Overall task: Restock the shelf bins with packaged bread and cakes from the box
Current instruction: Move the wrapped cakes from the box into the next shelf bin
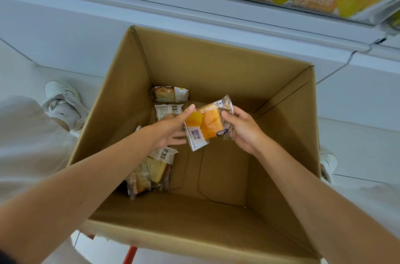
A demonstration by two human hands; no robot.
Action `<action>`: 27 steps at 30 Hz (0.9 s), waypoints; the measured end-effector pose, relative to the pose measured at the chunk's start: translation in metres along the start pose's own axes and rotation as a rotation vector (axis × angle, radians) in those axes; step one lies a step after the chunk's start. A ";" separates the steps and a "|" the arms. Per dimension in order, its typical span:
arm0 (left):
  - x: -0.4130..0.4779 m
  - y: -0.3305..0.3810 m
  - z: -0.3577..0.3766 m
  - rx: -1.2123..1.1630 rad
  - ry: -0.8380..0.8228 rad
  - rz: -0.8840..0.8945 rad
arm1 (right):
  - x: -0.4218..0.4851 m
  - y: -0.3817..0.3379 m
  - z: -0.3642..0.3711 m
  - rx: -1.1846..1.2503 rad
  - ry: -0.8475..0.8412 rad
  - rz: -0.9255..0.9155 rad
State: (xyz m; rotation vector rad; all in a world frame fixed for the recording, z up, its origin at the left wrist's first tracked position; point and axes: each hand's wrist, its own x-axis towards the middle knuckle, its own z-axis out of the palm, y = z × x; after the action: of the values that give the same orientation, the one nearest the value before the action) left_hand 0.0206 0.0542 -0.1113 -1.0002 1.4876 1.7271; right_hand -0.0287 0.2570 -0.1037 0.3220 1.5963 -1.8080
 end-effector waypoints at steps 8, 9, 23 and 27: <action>-0.004 -0.001 -0.001 -0.102 0.143 0.198 | -0.002 -0.005 0.003 0.047 -0.088 0.165; -0.006 -0.001 -0.003 -0.087 0.135 0.219 | -0.002 -0.007 0.003 0.075 -0.087 0.182; -0.035 0.038 -0.016 0.798 0.041 0.728 | -0.004 -0.062 0.034 -1.199 -0.257 -0.315; -0.029 0.040 -0.018 0.620 -0.035 0.581 | -0.004 -0.063 0.025 -0.717 -0.143 -0.280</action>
State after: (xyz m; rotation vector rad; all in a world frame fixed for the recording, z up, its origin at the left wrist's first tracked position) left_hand 0.0036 0.0307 -0.0675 -0.2195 2.2420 1.4449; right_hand -0.0591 0.2346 -0.0473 -0.3660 2.1244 -1.2808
